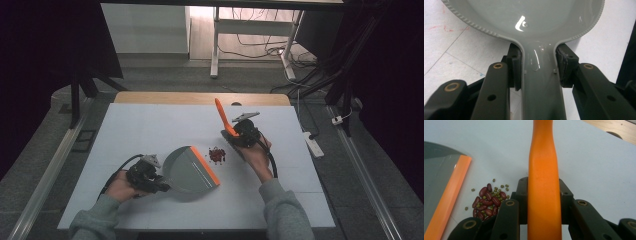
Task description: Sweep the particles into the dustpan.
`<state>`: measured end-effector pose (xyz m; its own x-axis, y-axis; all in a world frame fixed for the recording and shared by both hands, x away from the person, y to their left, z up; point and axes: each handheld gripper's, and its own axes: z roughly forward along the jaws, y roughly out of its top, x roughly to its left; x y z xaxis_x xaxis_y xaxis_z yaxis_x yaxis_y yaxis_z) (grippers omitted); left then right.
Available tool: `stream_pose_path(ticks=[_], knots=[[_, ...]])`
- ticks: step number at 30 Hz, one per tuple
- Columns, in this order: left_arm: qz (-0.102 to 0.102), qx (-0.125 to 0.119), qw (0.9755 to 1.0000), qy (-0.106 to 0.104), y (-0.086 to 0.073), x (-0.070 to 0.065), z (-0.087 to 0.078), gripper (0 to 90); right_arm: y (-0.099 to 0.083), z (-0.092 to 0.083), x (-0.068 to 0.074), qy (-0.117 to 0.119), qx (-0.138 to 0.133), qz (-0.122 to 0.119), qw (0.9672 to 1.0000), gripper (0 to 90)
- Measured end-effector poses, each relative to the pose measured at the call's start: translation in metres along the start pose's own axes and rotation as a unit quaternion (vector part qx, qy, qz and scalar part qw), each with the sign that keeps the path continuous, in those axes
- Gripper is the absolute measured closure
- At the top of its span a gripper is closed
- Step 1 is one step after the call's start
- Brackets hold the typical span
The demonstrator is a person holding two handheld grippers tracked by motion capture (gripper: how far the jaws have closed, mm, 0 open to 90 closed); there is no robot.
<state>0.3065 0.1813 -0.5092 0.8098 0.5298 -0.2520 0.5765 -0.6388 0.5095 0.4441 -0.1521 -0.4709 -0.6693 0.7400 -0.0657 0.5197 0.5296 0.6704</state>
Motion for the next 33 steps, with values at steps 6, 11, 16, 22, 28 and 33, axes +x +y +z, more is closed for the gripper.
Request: stream_pose_path(ticks=[6, 11, 16, 22, 28, 33], knots=[[-0.01, 0.002, 0.9999, -0.002, 0.001, 0.002, 0.002, 61.8, 0.003, 0.007, 0.004, 0.003, 0.01, -0.008, 0.9999, 70.5], [-0.015, 0.002, 0.9999, -0.004, 0.002, 0.003, 0.003, 61.8, 0.006, 0.013, 0.007, 0.005, 0.016, -0.015, 0.9997, 70.5], [-0.014, 0.004, 0.9999, -0.005, 0.002, 0.004, 0.003, 61.8, 0.009, 0.019, 0.013, 0.008, 0.025, -0.025, 0.9994, 70.6], [-0.014, 0.004, 0.9999, -0.004, 0.002, 0.004, 0.003, 61.8, 0.011, 0.025, 0.021, 0.016, 0.033, -0.033, 0.9988, 70.6], [-0.014, 0.005, 0.9999, -0.004, 0.003, 0.004, 0.003, 61.8, 0.014, 0.029, 0.032, 0.019, 0.04, -0.049, 0.9978, 70.6], [-0.015, 0.005, 0.9999, -0.004, 0.003, 0.003, 0.004, 61.8, 0.014, 0.03, 0.039, 0.023, 0.041, -0.056, 0.9973, 70.6]])
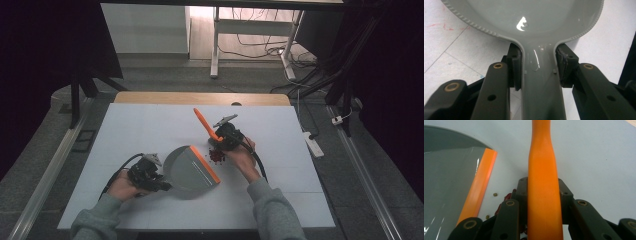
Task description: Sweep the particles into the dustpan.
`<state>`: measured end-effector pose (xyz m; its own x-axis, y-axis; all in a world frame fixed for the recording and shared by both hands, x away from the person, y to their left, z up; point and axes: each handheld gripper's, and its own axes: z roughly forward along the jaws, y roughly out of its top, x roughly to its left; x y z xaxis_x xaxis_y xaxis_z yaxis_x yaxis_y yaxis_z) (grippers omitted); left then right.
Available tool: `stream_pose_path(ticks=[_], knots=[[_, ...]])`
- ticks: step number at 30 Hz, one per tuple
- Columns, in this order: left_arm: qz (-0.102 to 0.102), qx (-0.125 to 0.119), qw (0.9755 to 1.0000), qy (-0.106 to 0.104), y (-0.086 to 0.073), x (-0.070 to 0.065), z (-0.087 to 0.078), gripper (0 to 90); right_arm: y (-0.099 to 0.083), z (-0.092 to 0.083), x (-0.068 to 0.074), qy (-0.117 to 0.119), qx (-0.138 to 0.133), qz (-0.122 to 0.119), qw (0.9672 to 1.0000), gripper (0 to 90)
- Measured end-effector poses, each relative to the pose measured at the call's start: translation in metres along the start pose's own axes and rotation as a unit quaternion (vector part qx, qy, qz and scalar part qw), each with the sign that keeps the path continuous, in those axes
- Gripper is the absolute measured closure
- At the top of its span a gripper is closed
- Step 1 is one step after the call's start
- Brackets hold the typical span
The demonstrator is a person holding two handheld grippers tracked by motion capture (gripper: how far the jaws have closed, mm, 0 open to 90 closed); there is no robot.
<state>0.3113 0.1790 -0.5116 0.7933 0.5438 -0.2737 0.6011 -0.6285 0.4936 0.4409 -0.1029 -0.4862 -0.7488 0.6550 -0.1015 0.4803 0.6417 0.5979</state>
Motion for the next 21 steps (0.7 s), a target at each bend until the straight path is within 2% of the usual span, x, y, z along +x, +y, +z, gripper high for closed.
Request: stream_pose_path(ticks=[8, 12, 15, 18, 21], knots=[[0.0, 0.001, 1.0, 0.001, 0.0, 0.0, 0.0, 61.8, 0.001, 0.0, 0.007, 0.013, -0.004, -0.002, 0.9999, 70.6], [-0.001, 0.0, 1.0, 0.0, 0.001, 0.0, 0.001, 61.8, 0.002, 0.0, 0.018, 0.023, -0.006, -0.008, 0.9997, 70.6], [-0.001, 0.0, 1.0, 0.0, 0.001, 0.0, 0.001, 61.8, 0.002, 0.0, 0.023, 0.023, -0.005, -0.007, 0.9997, 70.6], [-0.004, -0.002, 1.0, 0.0, 0.001, 0.0, 0.002, 61.8, 0.004, 0.001, 0.029, 0.033, -0.008, 0.003, 0.9994, 70.6], [-0.001, 0.0, 1.0, 0.0, 0.001, 0.0, 0.001, 61.8, 0.005, 0.002, 0.037, 0.035, -0.008, -0.006, 0.9993, 70.6]])
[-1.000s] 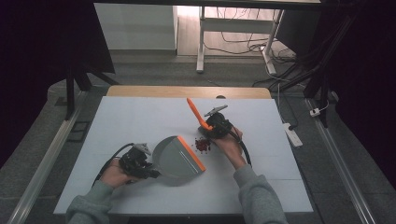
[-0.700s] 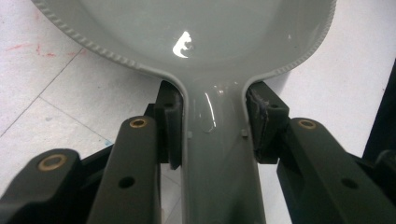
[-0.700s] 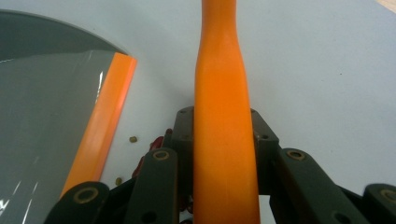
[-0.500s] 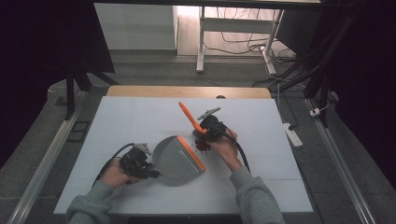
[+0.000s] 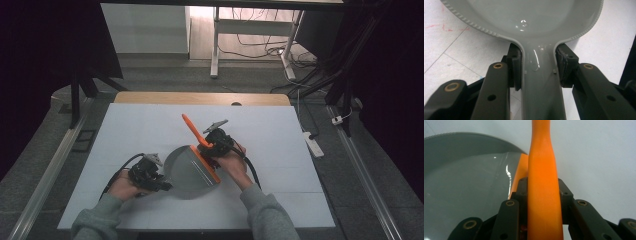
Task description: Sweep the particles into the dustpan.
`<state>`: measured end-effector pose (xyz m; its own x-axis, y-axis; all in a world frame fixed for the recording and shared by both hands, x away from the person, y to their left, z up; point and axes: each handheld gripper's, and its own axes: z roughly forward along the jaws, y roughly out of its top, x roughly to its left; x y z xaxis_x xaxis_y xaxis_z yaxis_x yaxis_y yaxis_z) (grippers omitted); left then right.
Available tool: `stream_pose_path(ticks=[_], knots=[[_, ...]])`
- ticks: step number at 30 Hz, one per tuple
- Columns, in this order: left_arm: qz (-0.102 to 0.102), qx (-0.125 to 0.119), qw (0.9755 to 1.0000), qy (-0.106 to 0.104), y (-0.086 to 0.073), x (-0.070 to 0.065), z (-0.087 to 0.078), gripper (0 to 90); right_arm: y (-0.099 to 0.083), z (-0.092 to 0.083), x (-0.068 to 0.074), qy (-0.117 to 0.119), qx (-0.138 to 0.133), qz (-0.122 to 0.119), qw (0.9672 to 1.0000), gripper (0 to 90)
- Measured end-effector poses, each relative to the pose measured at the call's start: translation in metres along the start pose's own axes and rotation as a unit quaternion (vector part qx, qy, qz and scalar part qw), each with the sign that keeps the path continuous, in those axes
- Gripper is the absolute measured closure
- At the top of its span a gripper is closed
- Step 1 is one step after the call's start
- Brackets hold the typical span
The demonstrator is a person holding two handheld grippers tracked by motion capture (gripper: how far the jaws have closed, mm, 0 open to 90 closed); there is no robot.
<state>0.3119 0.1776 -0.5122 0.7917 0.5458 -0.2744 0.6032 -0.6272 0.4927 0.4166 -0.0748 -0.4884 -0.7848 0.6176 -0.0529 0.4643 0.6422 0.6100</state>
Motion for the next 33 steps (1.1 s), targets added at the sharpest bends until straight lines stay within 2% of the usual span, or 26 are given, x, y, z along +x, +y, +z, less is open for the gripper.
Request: stream_pose_path(ticks=[7, 9, 15, 16, 18, 20, 21, 24, 30, 33], knots=[[0.001, 0.002, 1.0, 0.0, 0.0, 0.0, 0.0, 61.8, 0.003, 0.0, 0.012, 0.019, -0.01, -0.005, 0.9998, 70.6], [0.001, 0.002, 1.0, 0.0, 0.0, 0.0, 0.0, 61.8, 0.005, -0.001, 0.017, 0.038, -0.02, 0.001, 0.9991, 70.6], [0.001, 0.002, 1.0, 0.0, 0.0, 0.0, 0.0, 61.8, 0.008, -0.004, 0.03, 0.073, -0.036, -0.005, 0.9967, 70.6], [0.001, 0.002, 1.0, 0.0, 0.0, 0.0, 0.0, 61.8, 0.01, -0.006, 0.035, 0.08, -0.04, -0.013, 0.9959, 70.6], [0.001, 0.002, 1.0, 0.0, 0.0, 0.0, 0.0, 61.8, 0.011, -0.008, 0.037, 0.079, -0.045, -0.018, 0.9957, 70.6], [0.001, 0.002, 1.0, 0.0, 0.0, 0.0, 0.0, 61.8, 0.014, -0.015, 0.037, 0.07, -0.055, -0.023, 0.9958, 70.6], [0.002, 0.002, 1.0, 0.001, 0.0, 0.0, 0.0, 61.8, 0.015, -0.021, 0.033, 0.06, -0.064, -0.021, 0.9959, 70.6], [0.002, 0.002, 1.0, 0.001, 0.0, 0.0, 0.0, 61.8, 0.013, -0.029, 0.021, 0.038, -0.07, -0.015, 0.9967, 70.6], [0.002, 0.002, 1.0, 0.001, 0.0, 0.0, 0.0, 61.8, 0.004, -0.034, 0.001, 0.009, -0.06, 0.006, 0.9981, 70.6], [-0.001, -0.001, 1.0, 0.001, 0.0, 0.0, 0.0, 61.8, -0.003, -0.03, -0.009, -0.009, -0.048, 0.016, 0.9987, 70.6]])
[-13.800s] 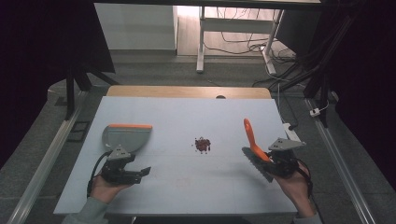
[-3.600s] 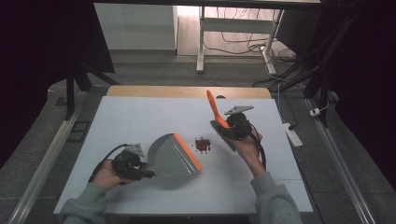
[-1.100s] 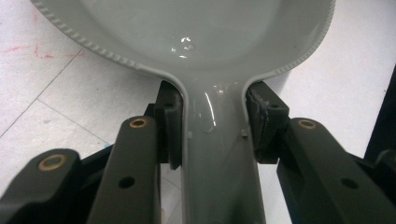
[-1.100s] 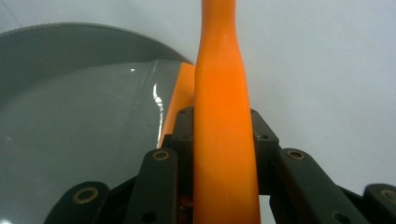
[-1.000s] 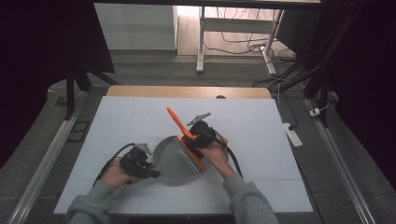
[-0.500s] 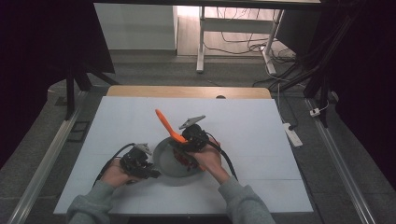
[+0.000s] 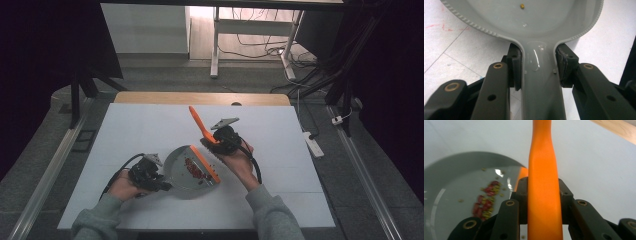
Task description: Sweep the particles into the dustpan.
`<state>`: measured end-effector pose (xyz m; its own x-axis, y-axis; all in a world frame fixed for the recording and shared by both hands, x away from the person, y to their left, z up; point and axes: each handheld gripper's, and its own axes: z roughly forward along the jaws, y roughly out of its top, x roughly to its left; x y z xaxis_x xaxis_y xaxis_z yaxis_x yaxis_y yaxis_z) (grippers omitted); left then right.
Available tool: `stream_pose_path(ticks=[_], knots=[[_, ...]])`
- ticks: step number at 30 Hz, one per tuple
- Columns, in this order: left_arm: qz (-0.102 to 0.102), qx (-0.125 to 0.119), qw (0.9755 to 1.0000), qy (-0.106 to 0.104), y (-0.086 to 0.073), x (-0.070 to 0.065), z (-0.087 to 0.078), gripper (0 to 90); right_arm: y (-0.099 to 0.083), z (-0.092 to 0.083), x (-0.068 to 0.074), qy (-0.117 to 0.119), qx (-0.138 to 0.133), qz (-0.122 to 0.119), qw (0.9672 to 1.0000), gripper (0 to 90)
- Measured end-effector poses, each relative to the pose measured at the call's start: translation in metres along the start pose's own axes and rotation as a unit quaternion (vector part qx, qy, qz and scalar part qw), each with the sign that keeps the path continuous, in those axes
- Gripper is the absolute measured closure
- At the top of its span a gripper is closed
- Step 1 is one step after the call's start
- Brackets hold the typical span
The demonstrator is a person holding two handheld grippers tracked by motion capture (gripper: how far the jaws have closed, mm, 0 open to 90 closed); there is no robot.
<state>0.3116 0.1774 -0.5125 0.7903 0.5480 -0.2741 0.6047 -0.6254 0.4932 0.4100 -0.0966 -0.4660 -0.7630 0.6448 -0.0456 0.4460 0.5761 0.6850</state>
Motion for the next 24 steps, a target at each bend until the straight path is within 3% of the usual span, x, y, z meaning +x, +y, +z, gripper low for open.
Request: stream_pose_path(ticks=[9, 20, 24], knots=[[0.001, 0.003, 1.0, -0.001, 0.0, -0.001, 0.0, 61.8, -0.014, 0.015, -0.006, 0.001, 0.026, 0.013, 0.9996, 70.6], [0.001, 0.002, 1.0, -0.001, 0.0, -0.001, 0.0, 61.8, -0.012, 0.02, 0.013, 0.021, 0.03, 0.006, 0.9993, 70.6], [0.002, 0.003, 1.0, -0.001, 0.0, 0.0, 0.0, 61.8, -0.009, 0.02, 0.022, 0.046, 0.019, 0.013, 0.9987, 70.6]])
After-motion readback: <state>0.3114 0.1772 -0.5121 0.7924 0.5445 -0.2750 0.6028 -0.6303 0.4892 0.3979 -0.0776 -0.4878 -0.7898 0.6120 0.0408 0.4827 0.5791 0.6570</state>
